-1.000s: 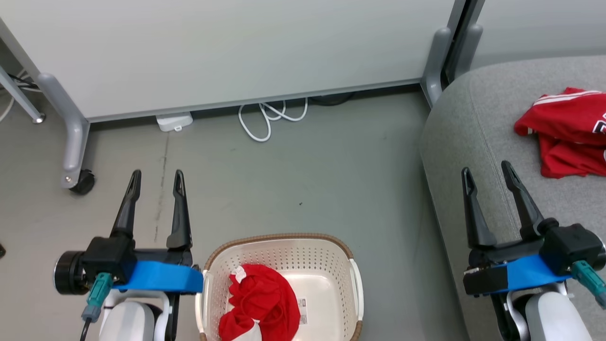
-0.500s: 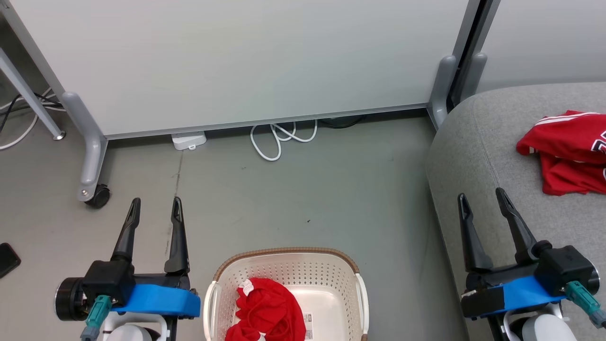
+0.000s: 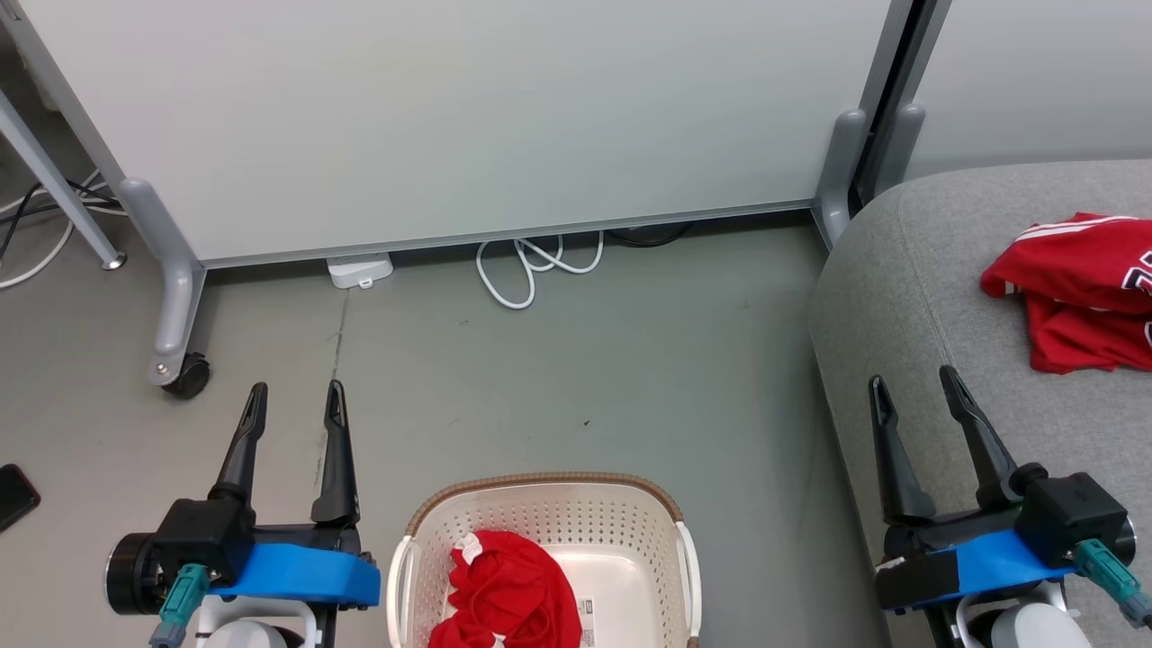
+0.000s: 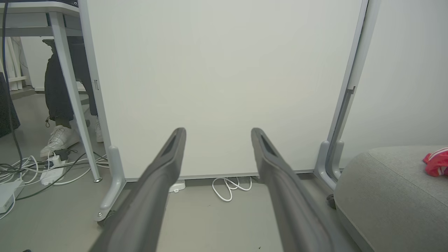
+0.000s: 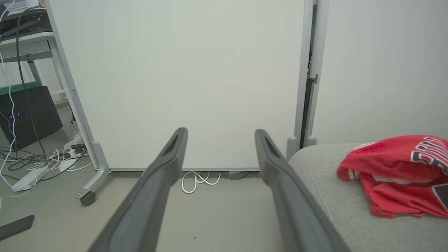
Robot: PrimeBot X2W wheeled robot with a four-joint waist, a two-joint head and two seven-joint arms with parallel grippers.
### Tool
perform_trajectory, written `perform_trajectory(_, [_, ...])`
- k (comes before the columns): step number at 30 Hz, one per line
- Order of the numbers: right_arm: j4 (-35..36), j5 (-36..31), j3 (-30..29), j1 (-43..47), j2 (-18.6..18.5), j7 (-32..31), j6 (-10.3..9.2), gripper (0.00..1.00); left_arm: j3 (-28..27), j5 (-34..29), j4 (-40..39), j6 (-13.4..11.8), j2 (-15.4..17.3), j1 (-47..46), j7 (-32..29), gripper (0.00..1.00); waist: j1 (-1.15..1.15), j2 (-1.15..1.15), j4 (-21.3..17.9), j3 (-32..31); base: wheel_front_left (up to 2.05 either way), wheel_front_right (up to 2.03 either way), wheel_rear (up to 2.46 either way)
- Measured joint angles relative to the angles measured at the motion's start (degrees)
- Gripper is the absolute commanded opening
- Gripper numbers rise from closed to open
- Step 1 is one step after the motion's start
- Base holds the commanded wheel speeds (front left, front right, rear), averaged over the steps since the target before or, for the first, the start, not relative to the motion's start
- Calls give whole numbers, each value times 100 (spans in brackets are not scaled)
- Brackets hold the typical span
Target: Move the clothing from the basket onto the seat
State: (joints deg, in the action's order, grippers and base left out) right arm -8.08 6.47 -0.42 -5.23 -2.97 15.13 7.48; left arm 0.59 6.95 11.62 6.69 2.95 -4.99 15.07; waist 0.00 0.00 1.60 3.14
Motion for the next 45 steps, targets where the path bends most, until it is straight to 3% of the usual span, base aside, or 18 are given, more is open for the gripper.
perform_trajectory(5, [13,1,-35,3,2,0,0,100,41,-5,23,20,0,-20,0,100,0,0,15,44,0,0,0])
perform_trajectory(13, [155,-47,-167,-175,3,0,0,100,633,-79,436,53,37,-673,1,100,1,0,39,322,0,0,0])
perform_trajectory(26, [535,-167,-42,-1224,-22,0,0,100,2565,325,1962,71,759,-2197,0,100,2,0,-229,1468,0,0,0])
perform_trajectory(31, [624,-190,22,-1588,-38,0,0,100,3654,265,2686,73,962,-2775,0,100,2,0,-379,2035,0,0,0])
perform_trajectory(45, [854,-191,256,-2341,-30,0,0,100,6377,644,4736,75,1183,-4176,-68,100,2,0,-804,3517,0,0,0])
